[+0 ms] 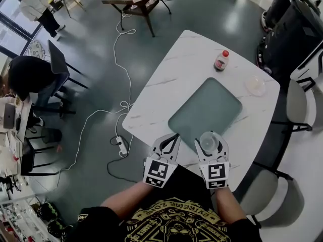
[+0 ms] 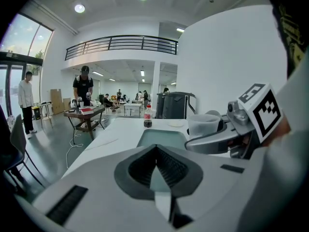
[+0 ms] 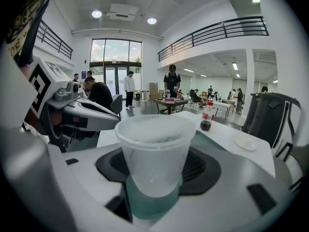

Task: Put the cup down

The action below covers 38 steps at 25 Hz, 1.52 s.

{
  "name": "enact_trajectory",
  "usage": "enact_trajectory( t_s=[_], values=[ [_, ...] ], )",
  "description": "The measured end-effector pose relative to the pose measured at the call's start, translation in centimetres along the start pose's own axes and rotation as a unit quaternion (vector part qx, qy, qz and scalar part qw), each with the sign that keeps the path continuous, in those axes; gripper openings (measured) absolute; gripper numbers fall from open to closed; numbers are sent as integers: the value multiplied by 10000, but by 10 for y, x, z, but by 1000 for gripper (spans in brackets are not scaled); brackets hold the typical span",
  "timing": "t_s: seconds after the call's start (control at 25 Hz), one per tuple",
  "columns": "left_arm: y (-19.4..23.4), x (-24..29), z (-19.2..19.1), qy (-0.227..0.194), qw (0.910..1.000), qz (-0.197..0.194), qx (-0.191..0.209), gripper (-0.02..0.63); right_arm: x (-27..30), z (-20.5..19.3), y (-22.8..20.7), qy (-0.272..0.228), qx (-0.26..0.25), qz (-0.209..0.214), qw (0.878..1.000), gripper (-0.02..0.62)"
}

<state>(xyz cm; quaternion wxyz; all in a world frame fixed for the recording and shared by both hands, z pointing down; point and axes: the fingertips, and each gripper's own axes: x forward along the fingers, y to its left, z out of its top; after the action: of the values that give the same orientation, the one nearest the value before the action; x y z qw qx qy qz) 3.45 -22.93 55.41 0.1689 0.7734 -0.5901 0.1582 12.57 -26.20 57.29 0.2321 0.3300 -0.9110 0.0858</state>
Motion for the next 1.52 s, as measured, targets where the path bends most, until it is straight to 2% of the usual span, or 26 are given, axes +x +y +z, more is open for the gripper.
enact_trajectory(
  t_s=[0.8, 1.52],
  values=[
    [14, 31, -41, 614, 9981, 5, 46, 8, 42, -43, 0, 382, 32, 17, 9993, 264],
    [17, 52, -62, 896, 9959, 15, 97, 8, 62, -69, -5, 518, 49, 114, 9986, 264]
  ],
)
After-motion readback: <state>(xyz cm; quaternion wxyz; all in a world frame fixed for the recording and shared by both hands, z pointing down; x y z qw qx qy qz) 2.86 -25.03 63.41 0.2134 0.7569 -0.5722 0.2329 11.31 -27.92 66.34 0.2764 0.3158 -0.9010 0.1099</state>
